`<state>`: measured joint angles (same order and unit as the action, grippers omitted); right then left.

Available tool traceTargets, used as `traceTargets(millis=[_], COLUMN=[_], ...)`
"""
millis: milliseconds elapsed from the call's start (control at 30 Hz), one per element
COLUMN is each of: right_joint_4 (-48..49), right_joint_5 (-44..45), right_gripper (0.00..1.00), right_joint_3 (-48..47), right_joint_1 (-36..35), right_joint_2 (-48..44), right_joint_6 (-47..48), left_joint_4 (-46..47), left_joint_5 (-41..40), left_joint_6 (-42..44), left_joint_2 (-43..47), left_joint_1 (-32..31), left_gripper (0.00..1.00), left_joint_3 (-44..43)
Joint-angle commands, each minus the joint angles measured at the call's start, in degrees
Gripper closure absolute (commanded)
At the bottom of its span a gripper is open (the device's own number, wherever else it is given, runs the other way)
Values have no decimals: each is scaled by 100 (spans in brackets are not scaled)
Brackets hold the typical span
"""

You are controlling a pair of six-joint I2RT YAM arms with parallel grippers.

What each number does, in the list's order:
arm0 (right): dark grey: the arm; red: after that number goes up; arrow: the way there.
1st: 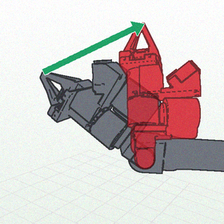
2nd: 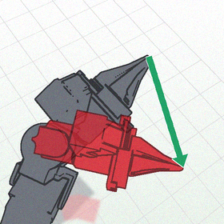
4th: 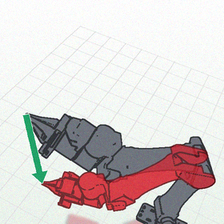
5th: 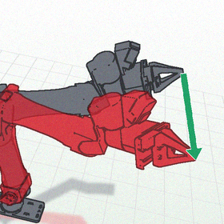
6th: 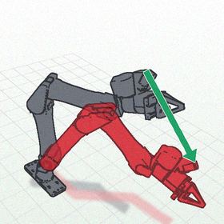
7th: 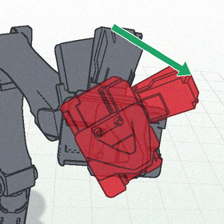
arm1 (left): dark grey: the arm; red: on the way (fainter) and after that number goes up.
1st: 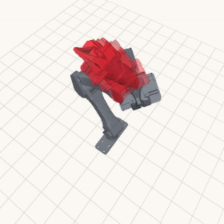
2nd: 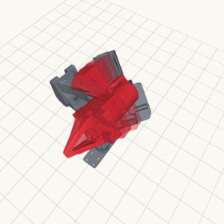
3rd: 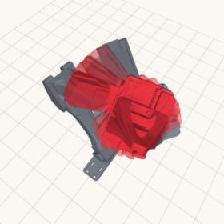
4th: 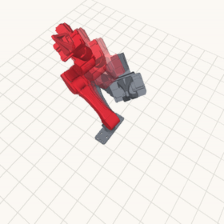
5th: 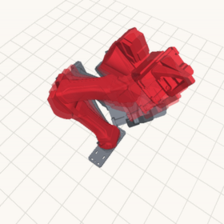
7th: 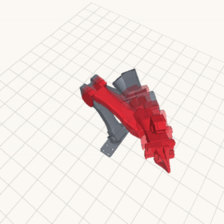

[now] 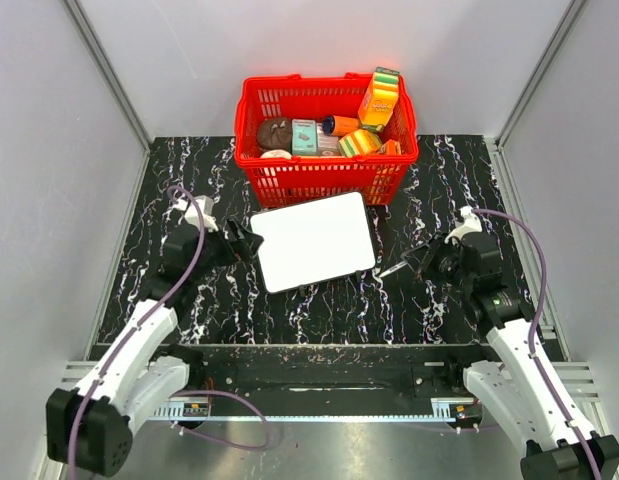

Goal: Write a sentence on the whiteboard
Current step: Move the whiteboard to the center of the board.

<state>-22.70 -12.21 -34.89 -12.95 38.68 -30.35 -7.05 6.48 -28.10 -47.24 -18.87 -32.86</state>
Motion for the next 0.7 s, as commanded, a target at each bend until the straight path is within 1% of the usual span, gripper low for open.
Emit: traceTargets(millis=[0,33,67,133,233,267,400,467,567,667], right_joint_4=[275,283,284,284,292,292,301,319,319,319], right_joint_5=[-256,-273,-282,-300,-317,-326,-309,-317,-326,-317], right_gripper=[100,100,100,100,100,100,100,100,100,100], right_joint_3=[-26,-17,-17,9,26,27,62,71,62,79], right_joint_1=[29,29,29,29,29,29,29,29,21,29], right_joint_2=[0,-18,-35,-53,-53,-62,-71,-53,-27,-44], right_joint_6=[-6,-15,-15,-41,-41,-33,-33,-41,-24,-6], left_joint_4=[1596,1845,2117,2827,3349,3455,3763,3746,3798,4141], left_joint_5=[1845,2057,2477,2979,3420,3500,3597,3571,3685,3931], left_joint_6=[-433,-555,-609,-784,-680,-636,-477,-390,-302,-302], left_joint_2=[-520,-671,-820,-1295,-1805,-1902,-2279,-2455,-2860,-3185], left_joint_1=[981,1104,1279,1395,1430,1430,1430,1430,1439,1457], left_gripper=[3,6,7,12,17,18,19,20,24,29], left_joint_3=[498,552,605,676,606,606,553,483,360,351])
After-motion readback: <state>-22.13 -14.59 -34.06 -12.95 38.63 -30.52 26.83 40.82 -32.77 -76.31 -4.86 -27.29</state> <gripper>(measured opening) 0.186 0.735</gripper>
